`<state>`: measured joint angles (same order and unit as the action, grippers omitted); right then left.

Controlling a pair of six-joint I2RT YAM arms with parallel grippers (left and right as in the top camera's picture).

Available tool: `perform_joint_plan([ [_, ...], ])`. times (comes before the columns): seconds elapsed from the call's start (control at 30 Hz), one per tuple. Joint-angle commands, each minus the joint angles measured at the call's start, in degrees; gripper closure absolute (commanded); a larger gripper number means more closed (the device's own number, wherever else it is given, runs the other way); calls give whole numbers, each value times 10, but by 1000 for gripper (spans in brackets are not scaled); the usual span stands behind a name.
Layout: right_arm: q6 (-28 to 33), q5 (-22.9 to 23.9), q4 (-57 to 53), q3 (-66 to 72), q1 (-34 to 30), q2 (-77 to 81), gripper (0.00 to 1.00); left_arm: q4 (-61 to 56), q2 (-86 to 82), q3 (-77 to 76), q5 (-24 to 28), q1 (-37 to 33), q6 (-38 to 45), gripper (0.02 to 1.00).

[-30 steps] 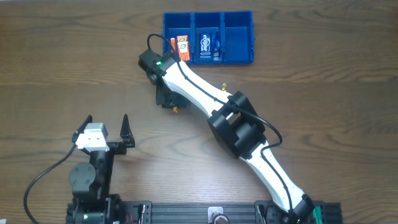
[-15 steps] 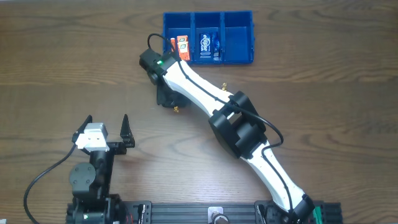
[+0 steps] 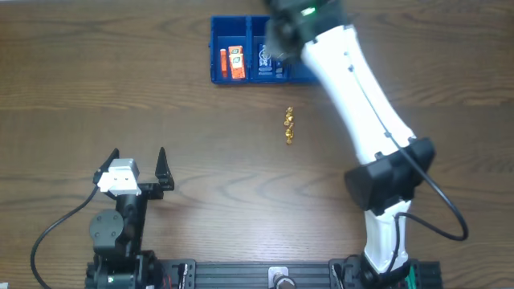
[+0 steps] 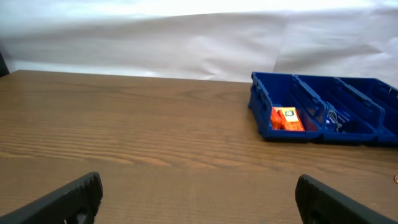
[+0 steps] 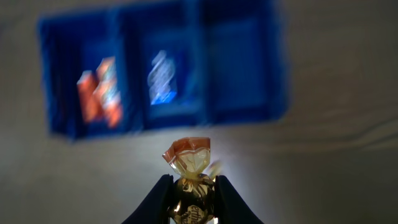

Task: Sort Candies Into Trays

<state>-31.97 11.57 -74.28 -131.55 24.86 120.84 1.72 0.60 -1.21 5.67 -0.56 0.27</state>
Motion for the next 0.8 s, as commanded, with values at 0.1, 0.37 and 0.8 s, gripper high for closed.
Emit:
perform_joint_plan([
  [0.1, 70, 32, 53, 3, -53, 40, 842, 23, -3, 9, 8, -2, 6, 20],
  [0.37, 94, 22, 106, 3, -73, 91, 844, 23, -3, 9, 8, -2, 6, 23],
  [0.8, 96, 21, 144, 3, -78, 147, 840, 23, -3, 9, 8, -2, 6, 23],
])
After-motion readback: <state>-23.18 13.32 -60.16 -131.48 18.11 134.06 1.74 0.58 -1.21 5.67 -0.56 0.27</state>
